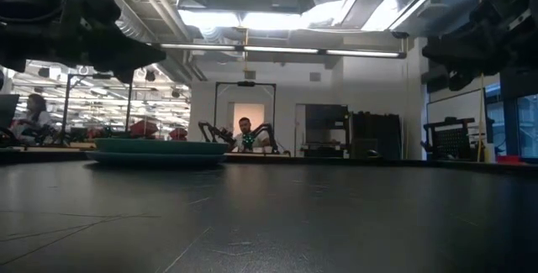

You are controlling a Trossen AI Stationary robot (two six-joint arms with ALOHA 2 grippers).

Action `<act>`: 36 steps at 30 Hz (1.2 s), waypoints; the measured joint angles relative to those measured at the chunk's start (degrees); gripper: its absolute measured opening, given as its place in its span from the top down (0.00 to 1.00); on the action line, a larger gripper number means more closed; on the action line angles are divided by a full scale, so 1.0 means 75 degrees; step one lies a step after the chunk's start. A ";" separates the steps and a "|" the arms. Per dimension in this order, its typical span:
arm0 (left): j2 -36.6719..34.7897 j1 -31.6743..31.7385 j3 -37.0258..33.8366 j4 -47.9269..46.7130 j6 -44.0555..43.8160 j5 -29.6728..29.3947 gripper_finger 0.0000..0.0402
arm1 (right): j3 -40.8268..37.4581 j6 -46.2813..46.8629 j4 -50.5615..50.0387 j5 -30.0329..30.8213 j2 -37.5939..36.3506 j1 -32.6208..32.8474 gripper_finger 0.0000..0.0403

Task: Stack plastic plates
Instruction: Return to Home Position

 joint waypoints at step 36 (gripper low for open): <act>-0.4137 -0.0003 0.0012 -0.3901 -0.0361 -0.0685 0.99 | -0.0016 0.0150 -0.0025 0.0143 0.0015 -0.0015 1.00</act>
